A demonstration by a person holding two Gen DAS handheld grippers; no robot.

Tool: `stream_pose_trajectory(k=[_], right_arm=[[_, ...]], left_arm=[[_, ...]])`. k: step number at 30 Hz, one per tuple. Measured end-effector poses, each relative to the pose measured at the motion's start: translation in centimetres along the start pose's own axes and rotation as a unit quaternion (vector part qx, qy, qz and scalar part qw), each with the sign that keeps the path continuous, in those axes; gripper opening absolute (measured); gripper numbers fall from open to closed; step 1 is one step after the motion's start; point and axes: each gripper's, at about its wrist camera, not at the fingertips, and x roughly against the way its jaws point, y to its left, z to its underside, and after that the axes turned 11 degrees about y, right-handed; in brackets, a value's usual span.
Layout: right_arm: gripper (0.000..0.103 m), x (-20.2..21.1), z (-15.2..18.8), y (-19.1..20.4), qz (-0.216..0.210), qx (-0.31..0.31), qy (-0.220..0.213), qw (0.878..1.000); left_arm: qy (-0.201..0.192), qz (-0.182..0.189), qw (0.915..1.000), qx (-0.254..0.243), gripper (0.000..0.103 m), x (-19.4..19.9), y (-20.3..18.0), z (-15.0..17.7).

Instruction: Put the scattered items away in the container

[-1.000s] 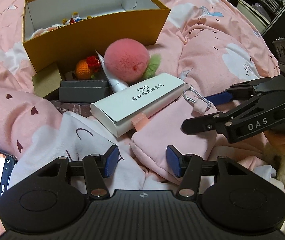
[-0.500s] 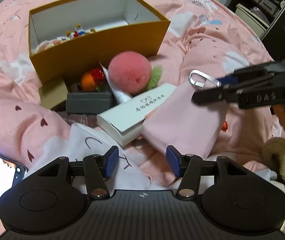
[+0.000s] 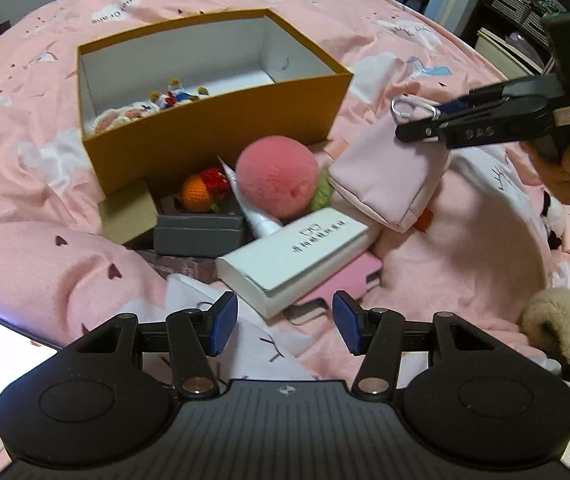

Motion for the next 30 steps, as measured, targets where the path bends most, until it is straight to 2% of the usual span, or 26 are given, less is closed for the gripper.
stream_pose_trajectory(k=[6, 9, 11, 15, 17, 19, 22, 27, 30], right_arm=[[0.046, -1.5, -0.3, -1.3, 0.021, -0.033, 0.021, 0.999], [0.049, -1.0, -0.3, -1.4, 0.036, -0.03, 0.015, 0.999], [0.057, -0.3, -0.2, -1.5, 0.027, -0.039, 0.011, 0.999], [0.059, 0.7, 0.4, -2.2, -0.003, -0.087, 0.013, 0.996], [0.059, 1.0, 0.8, -2.7, -0.035, -0.123, 0.02, 0.992], [0.059, 0.9, 1.3, -3.2, -0.077, -0.167, 0.033, 0.982], [0.059, 0.3, 2.2, -3.9, -0.138, -0.23, 0.057, 0.962], [0.059, -1.5, 3.1, -4.9, -0.167, -0.305, 0.078, 0.934], [0.06, -2.6, 3.3, -6.0, -0.196, -0.366, 0.076, 0.907]], left_arm=[[-0.011, -0.007, 0.9998, 0.012, 0.062, 0.5, 1.4, -0.3], [-0.014, -0.009, 0.9996, 0.022, 0.062, 0.7, 2.0, -0.4], [-0.015, -0.01, 0.9995, 0.027, 0.062, 0.7, 2.3, -0.4], [-0.016, -0.015, 0.9993, 0.031, 0.062, 0.8, 2.6, -0.4], [-0.016, -0.016, 0.9992, 0.032, 0.062, 0.8, 2.6, -0.4], [-0.016, -0.018, 0.9992, 0.032, 0.062, 0.8, 2.6, -0.4], [-0.015, -0.024, 0.9992, 0.03, 0.062, 0.6, 2.6, -0.4], [-0.013, -0.028, 0.9992, 0.027, 0.062, 0.5, 2.4, -0.4], [-0.013, -0.03, 0.9991, 0.027, 0.062, 0.5, 2.4, -0.4]])
